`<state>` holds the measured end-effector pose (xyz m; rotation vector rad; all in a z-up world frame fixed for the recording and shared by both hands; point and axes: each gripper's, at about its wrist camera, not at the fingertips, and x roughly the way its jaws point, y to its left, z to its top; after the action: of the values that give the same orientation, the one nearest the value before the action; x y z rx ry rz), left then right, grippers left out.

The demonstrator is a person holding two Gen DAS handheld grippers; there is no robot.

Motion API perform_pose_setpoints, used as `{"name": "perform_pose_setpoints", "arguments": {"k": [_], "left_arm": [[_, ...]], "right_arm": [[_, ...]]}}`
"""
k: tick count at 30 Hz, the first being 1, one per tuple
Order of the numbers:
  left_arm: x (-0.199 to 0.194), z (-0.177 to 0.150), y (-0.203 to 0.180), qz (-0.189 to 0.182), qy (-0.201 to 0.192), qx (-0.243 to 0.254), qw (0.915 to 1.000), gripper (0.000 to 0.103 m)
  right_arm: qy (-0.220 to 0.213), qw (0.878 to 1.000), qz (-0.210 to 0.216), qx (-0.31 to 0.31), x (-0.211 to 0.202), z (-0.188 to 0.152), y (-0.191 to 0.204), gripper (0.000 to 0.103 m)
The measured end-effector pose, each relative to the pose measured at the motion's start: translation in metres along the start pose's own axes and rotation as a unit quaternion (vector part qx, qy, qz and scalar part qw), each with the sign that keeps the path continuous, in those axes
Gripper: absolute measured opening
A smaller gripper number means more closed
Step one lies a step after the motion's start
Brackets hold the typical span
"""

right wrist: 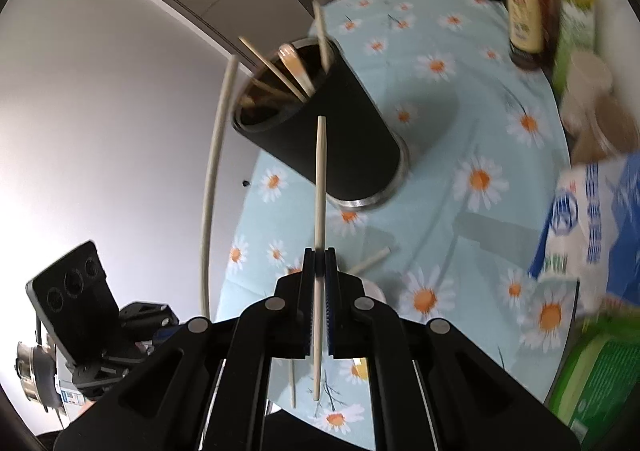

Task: Organize utensils
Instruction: 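Lift both held chopsticks and carry them above the black holder, then lower both chopsticks into the black holder and open both grippers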

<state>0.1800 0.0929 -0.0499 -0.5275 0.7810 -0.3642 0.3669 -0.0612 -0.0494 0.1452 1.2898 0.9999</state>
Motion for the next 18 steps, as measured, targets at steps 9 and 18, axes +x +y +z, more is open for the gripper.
{"name": "perform_pose_setpoints", "arguments": {"k": [9, 18], "left_arm": [[-0.018, 0.028, -0.013, 0.038, -0.079, 0.057, 0.9945, 0.003], [-0.024, 0.062, -0.005, 0.079, -0.199, 0.107, 0.9709, 0.003]], "right_arm": [[-0.071, 0.997, 0.031, -0.020, -0.021, 0.051, 0.030, 0.006], [-0.184, 0.980, 0.041, -0.055, -0.050, 0.086, 0.060, 0.006]]}}
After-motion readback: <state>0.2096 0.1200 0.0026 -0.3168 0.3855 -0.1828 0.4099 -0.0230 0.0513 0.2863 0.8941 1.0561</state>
